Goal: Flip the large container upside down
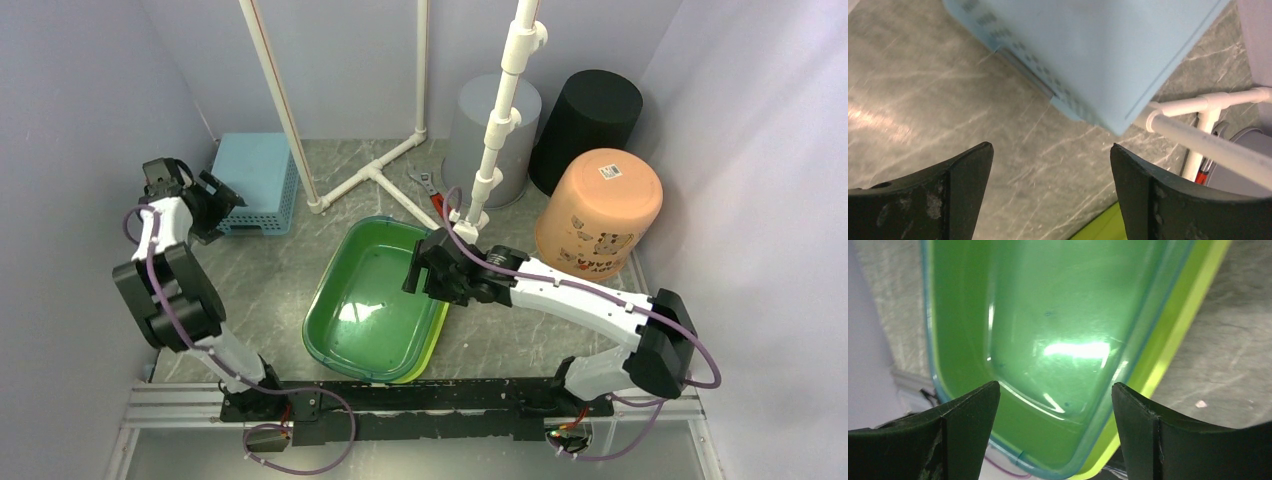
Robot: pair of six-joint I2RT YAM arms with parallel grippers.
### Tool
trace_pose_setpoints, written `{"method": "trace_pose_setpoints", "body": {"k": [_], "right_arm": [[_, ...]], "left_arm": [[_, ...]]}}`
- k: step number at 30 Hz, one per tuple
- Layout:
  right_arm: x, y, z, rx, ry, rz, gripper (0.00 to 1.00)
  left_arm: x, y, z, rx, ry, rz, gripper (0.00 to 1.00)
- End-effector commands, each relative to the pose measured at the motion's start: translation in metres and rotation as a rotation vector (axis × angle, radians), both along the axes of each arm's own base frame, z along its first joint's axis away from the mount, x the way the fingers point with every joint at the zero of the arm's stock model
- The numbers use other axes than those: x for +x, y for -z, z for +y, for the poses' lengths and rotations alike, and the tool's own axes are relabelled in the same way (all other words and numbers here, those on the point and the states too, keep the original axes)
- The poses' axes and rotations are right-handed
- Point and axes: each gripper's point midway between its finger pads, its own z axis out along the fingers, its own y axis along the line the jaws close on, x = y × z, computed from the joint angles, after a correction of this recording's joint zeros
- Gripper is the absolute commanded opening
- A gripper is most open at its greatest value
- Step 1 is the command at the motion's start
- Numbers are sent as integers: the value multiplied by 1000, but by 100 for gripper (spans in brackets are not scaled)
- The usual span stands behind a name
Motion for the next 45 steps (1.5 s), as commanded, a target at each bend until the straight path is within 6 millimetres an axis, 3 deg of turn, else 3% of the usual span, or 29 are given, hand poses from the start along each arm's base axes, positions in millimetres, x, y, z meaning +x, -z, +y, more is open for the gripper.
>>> {"method": "trace_pose_setpoints", "body": {"k": [1, 6, 11, 16, 25, 34, 41, 45], "right_arm": [[7, 3, -10, -54, 80, -12, 83], [8, 18, -5, -40, 91, 10, 79], [10, 29, 2, -16, 105, 14, 72], [13, 38, 6, -26, 102, 17, 66], [19, 44, 0, -50, 145, 1, 46], [21, 38, -5, -44, 151, -32, 13], [23, 31, 2, -32, 48, -77, 0], [21, 22, 9, 84, 30, -65, 0]], "left_arm": [[-36, -41, -11, 27, -73, -65, 93], [-53, -62, -69, -132, 90, -183, 91], [-92, -60, -97, -154, 135, -165, 90], [-116, -64, -125, -171, 194, -187, 89], [-143, -66, -150, -129, 300, -141, 88], [-164, -53, -188, -169, 466, -78, 88], [-164, -27, -196, -177, 511, 24, 91], [-162, -23, -192, -154, 505, 38, 91]]}}
